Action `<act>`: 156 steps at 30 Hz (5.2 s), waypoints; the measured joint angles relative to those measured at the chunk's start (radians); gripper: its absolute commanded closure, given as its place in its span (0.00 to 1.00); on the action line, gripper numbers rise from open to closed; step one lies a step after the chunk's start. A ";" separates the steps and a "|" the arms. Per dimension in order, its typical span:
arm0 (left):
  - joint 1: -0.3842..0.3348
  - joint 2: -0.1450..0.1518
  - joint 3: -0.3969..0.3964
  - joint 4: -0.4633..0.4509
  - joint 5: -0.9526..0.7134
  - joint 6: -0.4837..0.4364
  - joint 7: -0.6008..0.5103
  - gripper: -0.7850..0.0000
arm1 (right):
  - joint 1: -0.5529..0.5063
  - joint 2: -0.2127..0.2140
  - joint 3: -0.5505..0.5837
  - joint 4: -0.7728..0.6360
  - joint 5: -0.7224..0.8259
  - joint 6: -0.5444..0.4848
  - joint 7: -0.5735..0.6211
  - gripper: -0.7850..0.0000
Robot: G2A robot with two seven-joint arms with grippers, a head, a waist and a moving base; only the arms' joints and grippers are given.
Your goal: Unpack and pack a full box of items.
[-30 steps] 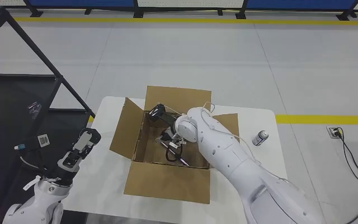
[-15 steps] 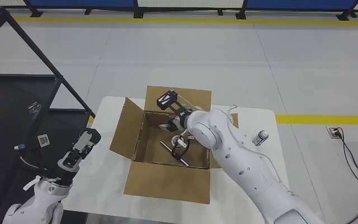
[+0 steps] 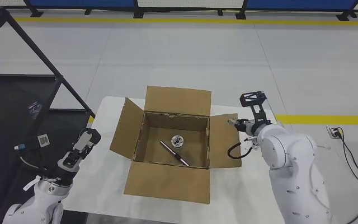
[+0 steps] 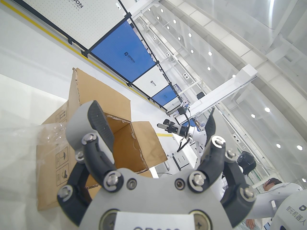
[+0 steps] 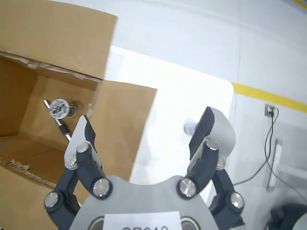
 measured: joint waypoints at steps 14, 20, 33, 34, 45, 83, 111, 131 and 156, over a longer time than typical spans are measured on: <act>0.000 0.000 0.000 0.000 0.000 0.000 0.000 0.00 | 0.047 0.016 0.132 0.369 0.045 0.051 -0.031 0.00; 0.000 0.000 0.000 0.000 0.000 0.000 0.000 0.00 | 0.076 0.021 0.157 0.489 0.098 0.052 -0.107 0.35; 0.000 0.000 0.000 0.000 0.000 0.000 0.000 0.00 | 0.173 0.019 0.113 0.679 0.092 0.159 -0.215 1.00; 0.000 0.000 0.000 0.000 0.000 0.000 0.000 0.00 | 0.174 0.019 0.112 0.675 0.091 0.163 -0.218 1.00; 0.000 0.000 0.000 0.000 0.000 0.000 0.000 0.00 | 0.083 0.024 0.103 0.289 0.171 0.089 -0.226 1.00; 0.000 0.000 0.000 0.000 0.000 0.000 0.000 0.00 | 0.332 -0.045 -0.524 0.549 0.348 -0.272 -0.072 1.00; 0.002 0.000 -0.003 0.000 0.006 0.011 0.005 0.00 | 0.406 -0.080 -0.549 0.684 0.402 -0.282 -0.185 0.04; -0.054 0.007 0.096 0.087 0.227 0.039 -0.115 0.00 | 0.052 0.016 -0.144 0.079 0.505 -0.213 -0.291 0.00; -0.237 -0.010 0.369 0.197 0.295 0.120 -0.176 0.00 | -0.030 0.068 0.097 0.193 0.767 -0.127 -0.117 0.00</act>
